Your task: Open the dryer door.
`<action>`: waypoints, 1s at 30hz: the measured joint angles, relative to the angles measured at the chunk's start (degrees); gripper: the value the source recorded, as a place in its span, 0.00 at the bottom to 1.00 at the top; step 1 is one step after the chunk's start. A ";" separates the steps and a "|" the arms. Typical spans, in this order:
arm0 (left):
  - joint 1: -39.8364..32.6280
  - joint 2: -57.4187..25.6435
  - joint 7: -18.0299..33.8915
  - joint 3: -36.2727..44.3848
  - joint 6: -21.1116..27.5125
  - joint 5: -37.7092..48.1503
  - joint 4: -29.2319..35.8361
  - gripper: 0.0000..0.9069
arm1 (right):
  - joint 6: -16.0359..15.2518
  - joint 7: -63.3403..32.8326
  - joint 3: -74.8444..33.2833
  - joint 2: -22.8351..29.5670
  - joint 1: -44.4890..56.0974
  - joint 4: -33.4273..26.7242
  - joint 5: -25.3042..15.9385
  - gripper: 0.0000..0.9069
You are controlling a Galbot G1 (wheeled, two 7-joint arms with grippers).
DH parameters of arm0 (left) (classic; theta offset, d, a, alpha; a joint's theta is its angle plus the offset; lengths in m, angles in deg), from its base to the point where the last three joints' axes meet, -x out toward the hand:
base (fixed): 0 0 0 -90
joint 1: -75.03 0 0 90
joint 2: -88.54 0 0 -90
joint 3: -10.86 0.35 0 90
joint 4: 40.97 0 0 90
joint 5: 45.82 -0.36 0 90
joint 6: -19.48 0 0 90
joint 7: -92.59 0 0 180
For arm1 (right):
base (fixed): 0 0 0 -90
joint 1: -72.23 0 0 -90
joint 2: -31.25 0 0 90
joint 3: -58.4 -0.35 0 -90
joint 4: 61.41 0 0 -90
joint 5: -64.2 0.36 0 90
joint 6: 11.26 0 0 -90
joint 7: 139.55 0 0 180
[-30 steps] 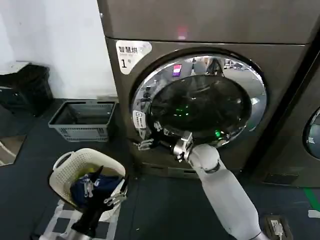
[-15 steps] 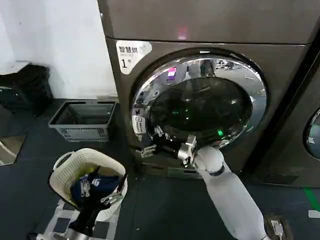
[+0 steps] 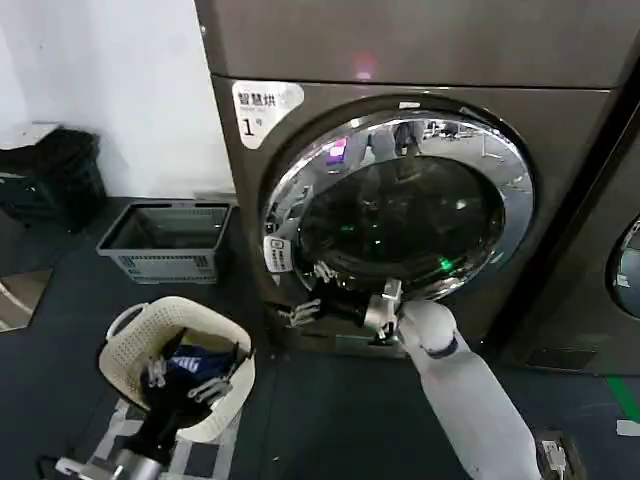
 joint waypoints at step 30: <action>-8.47 -6.00 -11.32 -11.60 2.32 15.00 -5.56 1.00 | 1.14 12.24 -1.13 -2.81 0.71 0.14 5.70 1.00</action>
